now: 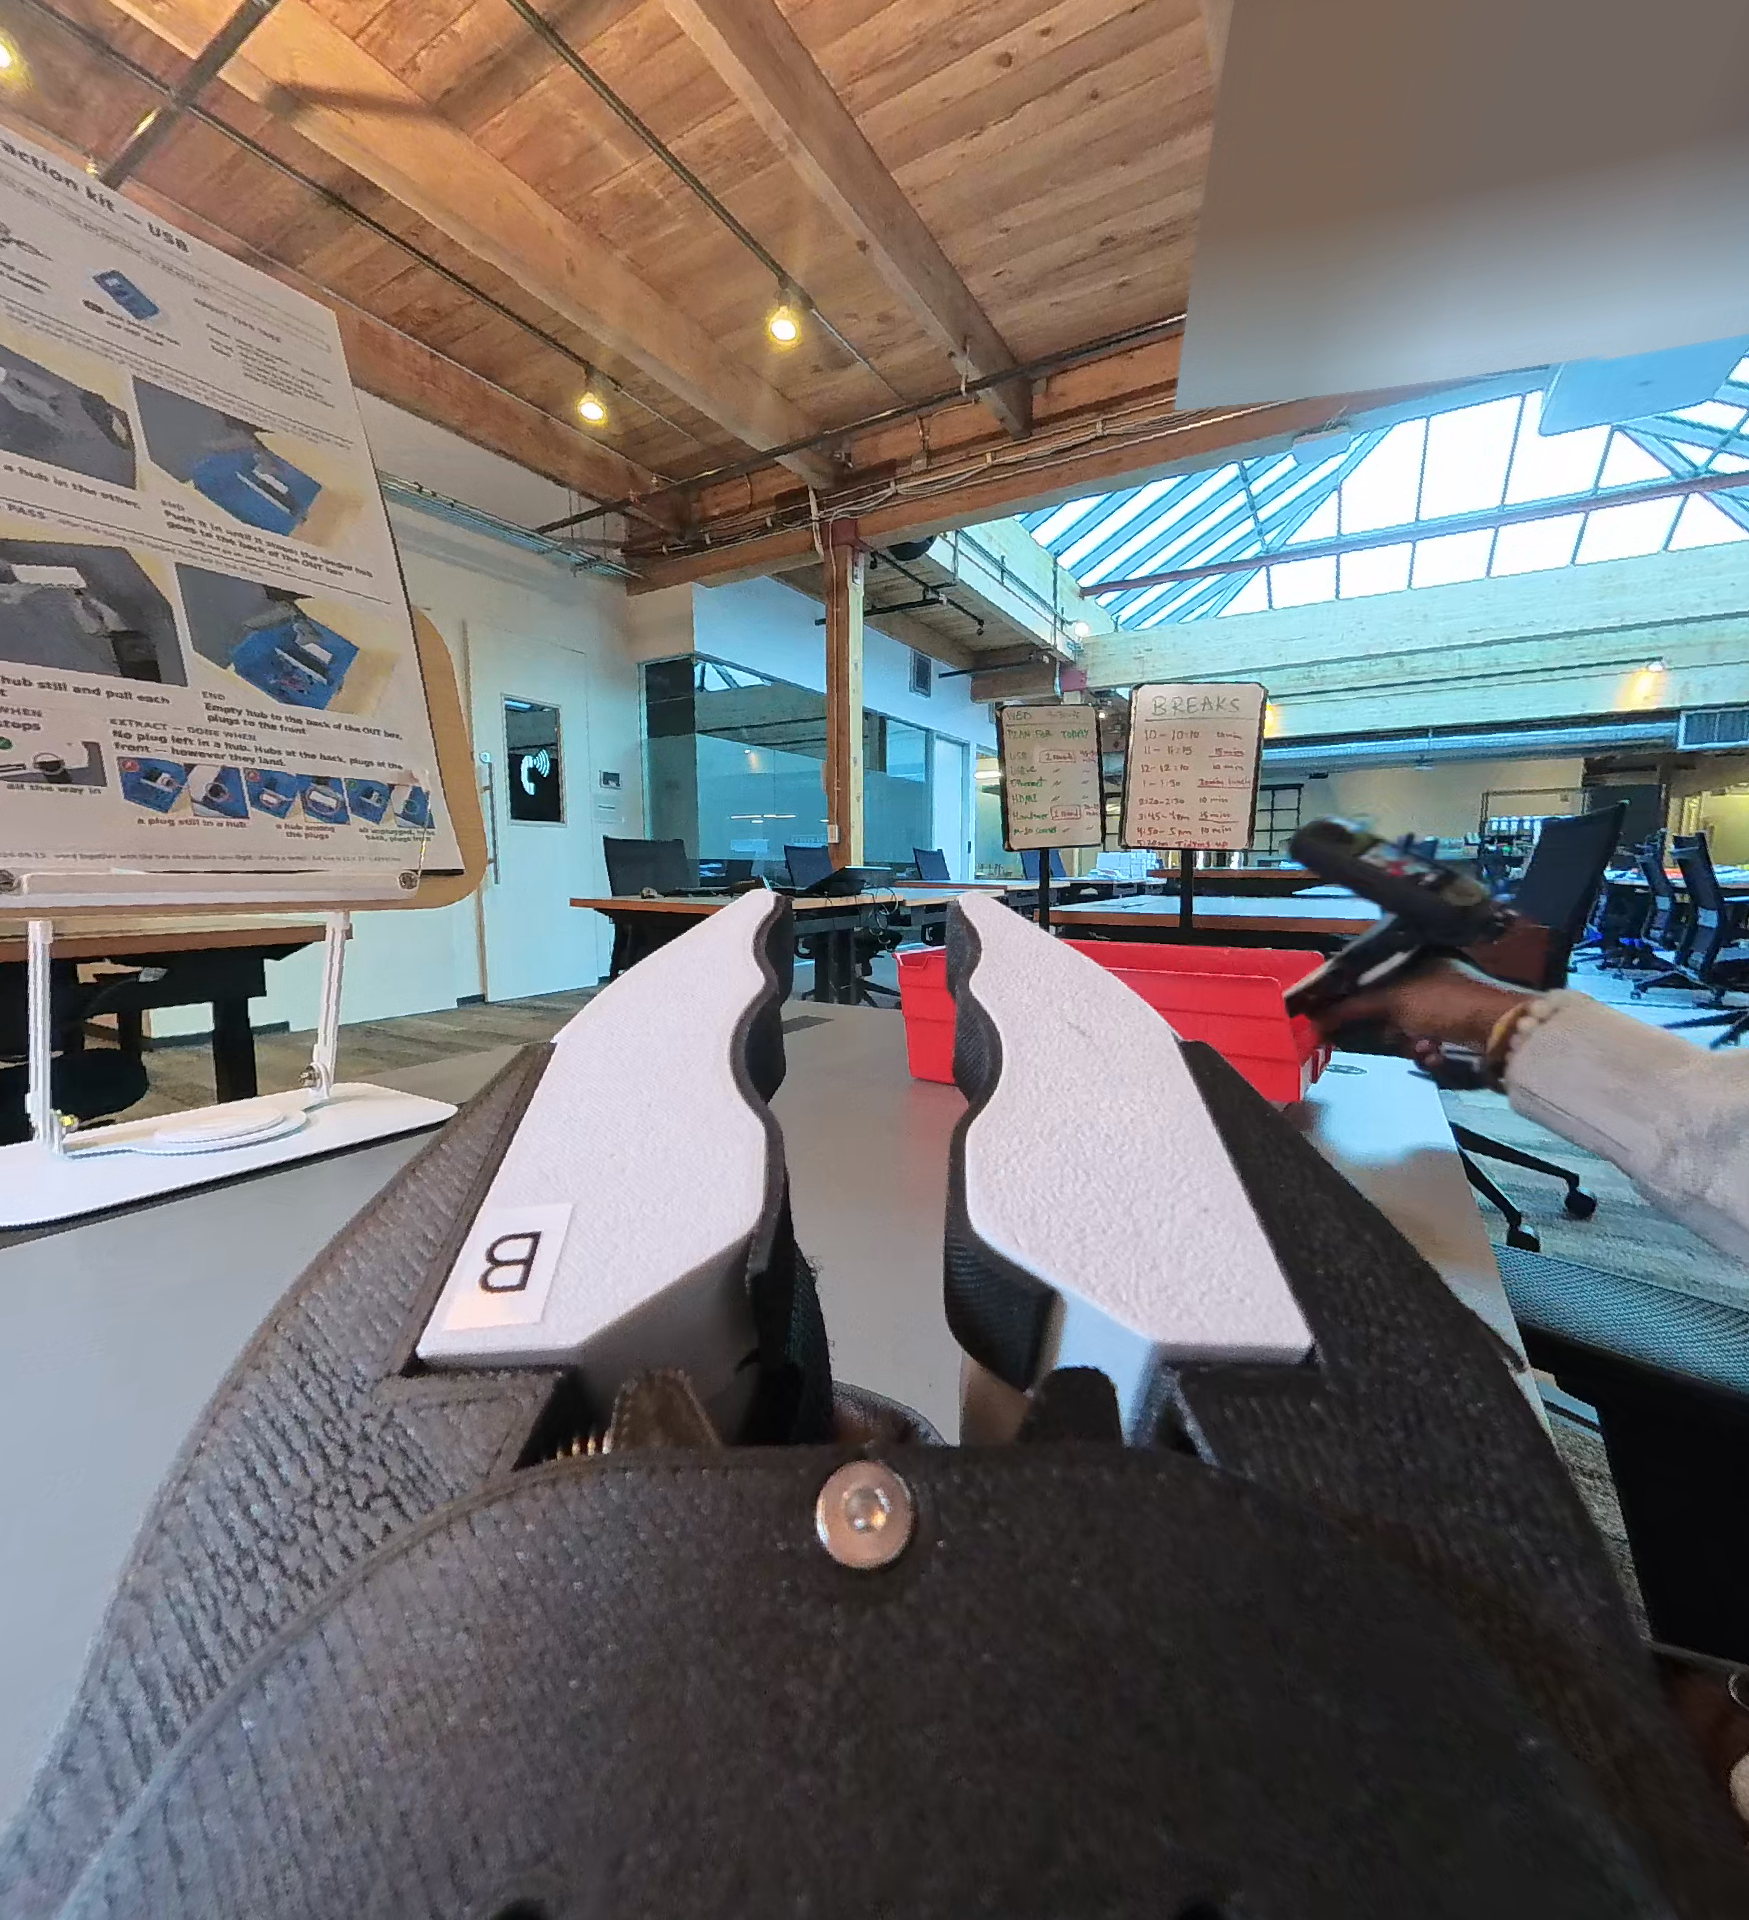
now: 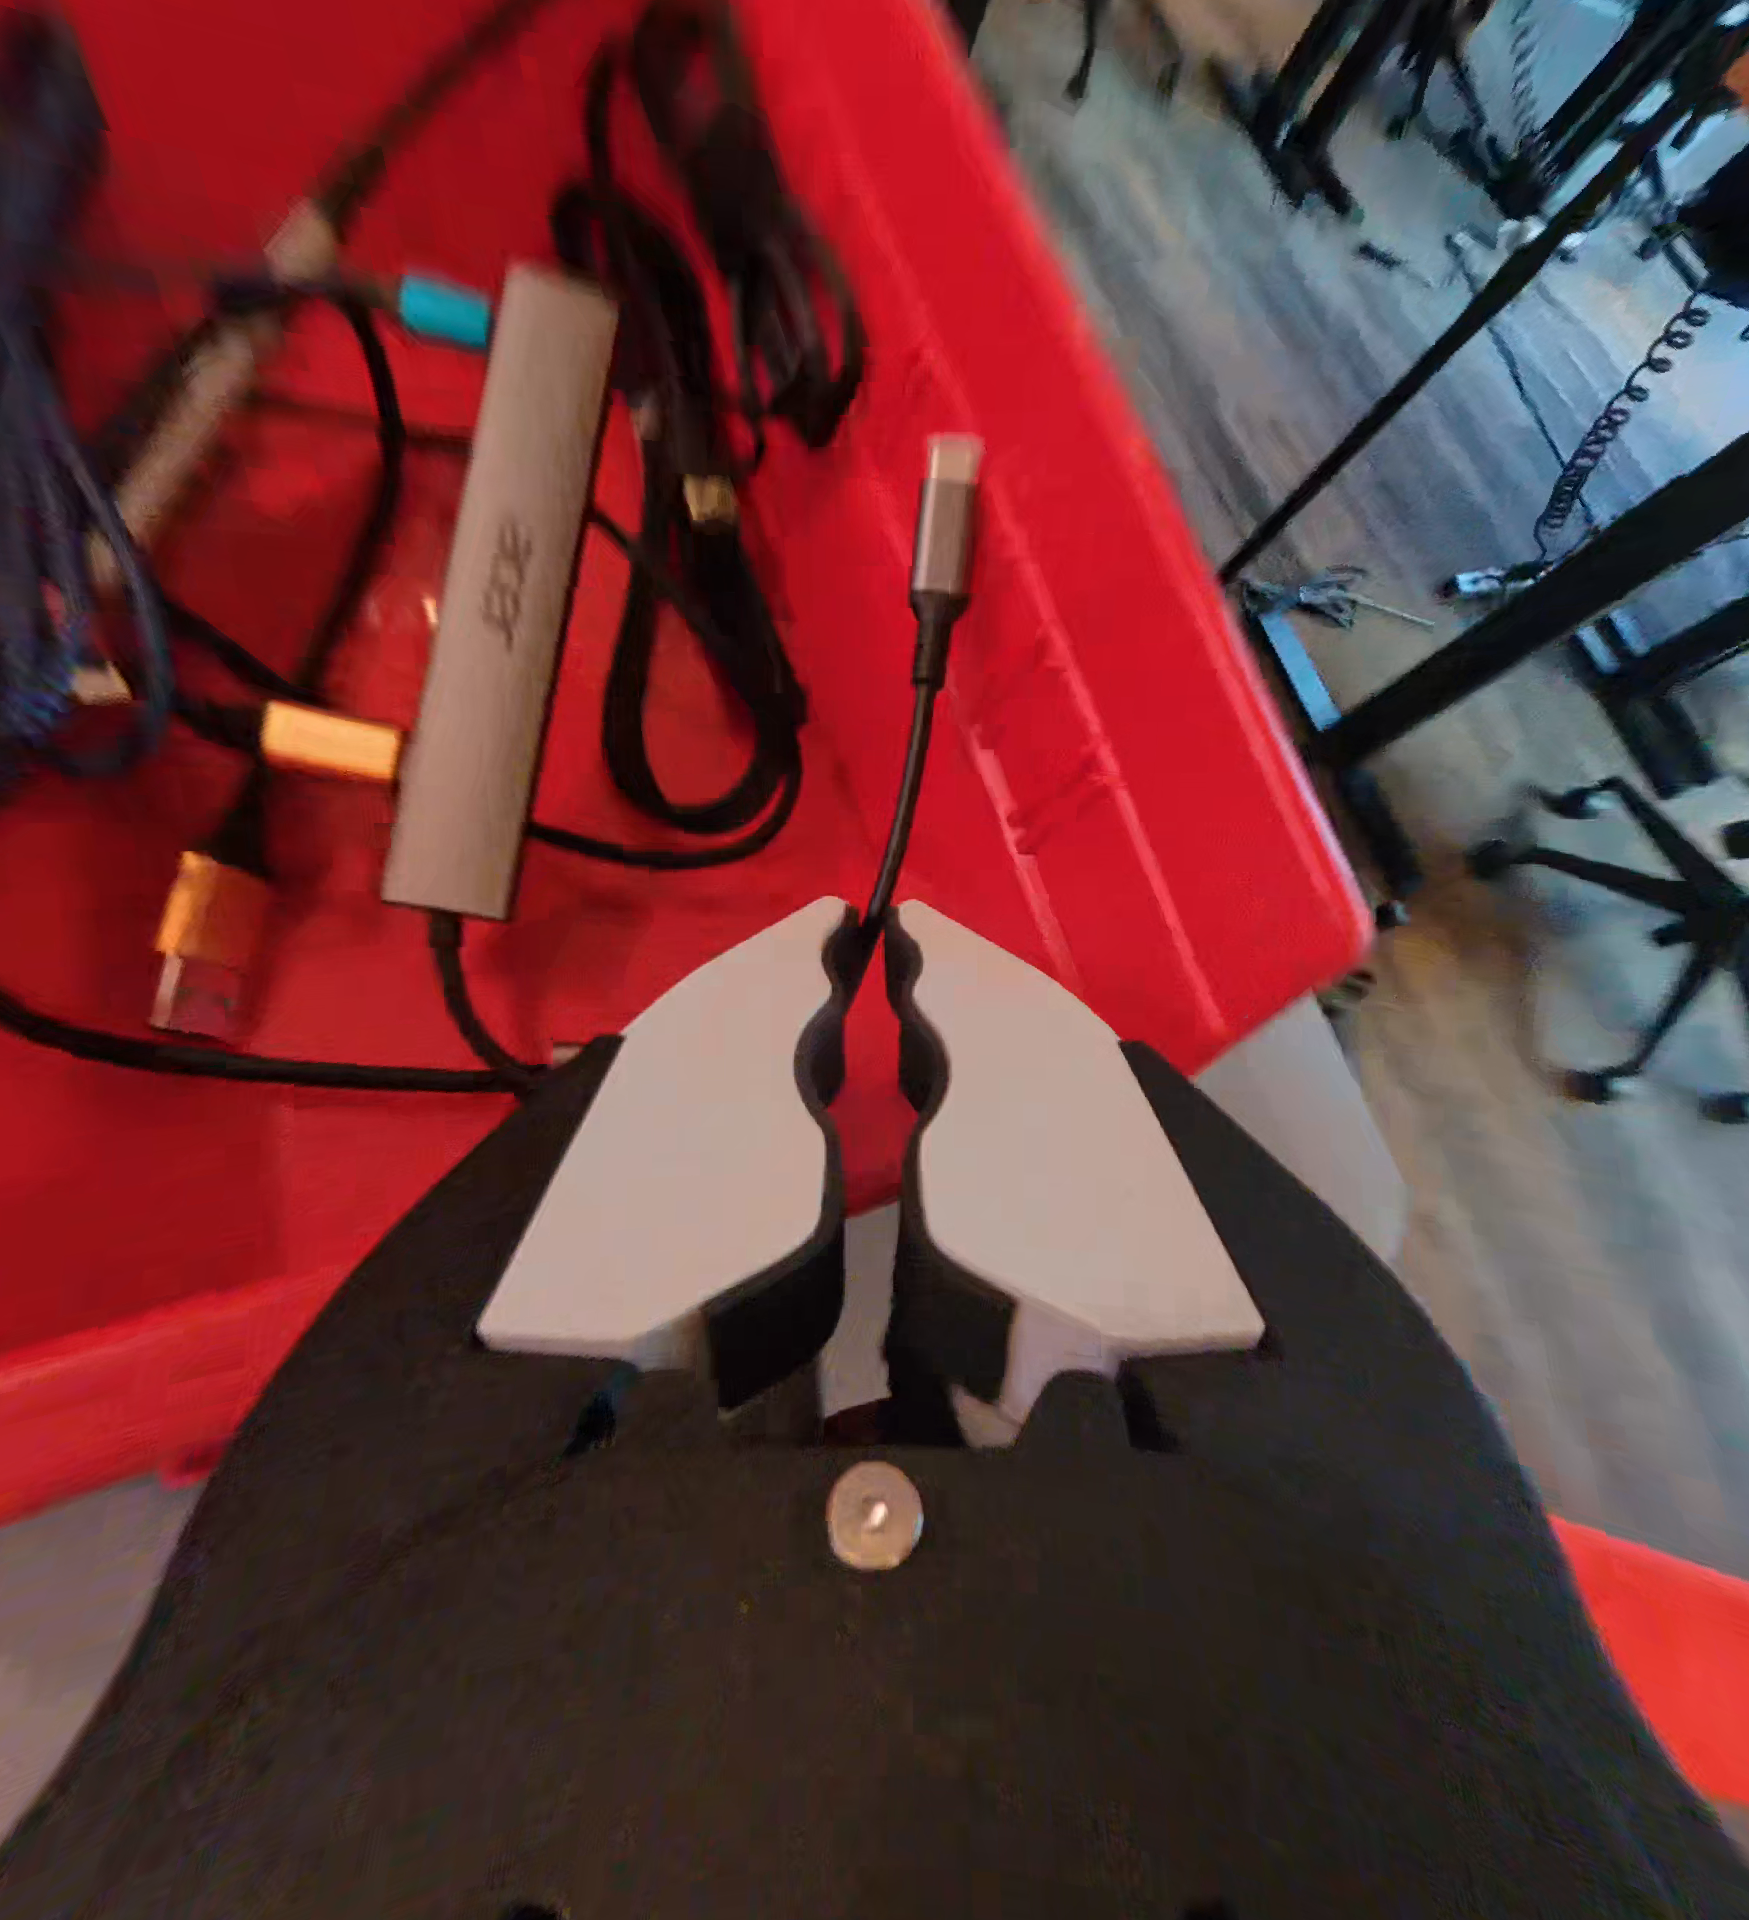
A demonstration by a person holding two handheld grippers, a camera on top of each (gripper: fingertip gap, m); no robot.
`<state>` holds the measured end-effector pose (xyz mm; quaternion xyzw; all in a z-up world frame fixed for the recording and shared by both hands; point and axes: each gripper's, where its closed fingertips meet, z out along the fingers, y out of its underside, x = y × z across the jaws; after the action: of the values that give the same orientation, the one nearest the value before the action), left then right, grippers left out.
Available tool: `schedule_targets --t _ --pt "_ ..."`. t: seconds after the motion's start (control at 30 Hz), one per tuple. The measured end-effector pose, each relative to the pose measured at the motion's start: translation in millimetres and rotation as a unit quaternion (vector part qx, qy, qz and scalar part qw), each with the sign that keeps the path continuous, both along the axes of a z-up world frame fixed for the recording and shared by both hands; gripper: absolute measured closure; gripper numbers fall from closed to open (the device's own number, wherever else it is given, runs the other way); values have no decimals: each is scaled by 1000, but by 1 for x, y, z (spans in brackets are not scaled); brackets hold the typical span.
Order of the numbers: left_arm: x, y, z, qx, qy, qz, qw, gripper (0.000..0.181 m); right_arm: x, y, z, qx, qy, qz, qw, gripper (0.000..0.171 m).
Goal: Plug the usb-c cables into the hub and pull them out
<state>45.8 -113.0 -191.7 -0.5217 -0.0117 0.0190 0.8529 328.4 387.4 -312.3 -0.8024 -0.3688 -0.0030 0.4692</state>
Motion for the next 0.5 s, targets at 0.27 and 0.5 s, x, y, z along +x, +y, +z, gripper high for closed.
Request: schedule_targets --t 0.27,0.5 --pt "0 2 -1 -7 -2 -3 1000 153 -12 -14 43 3 175 -12 984 127" --pt "1 2 -1 -4 -2 -6 1000 153 -64 -119 67 -38 358 226 905 72"
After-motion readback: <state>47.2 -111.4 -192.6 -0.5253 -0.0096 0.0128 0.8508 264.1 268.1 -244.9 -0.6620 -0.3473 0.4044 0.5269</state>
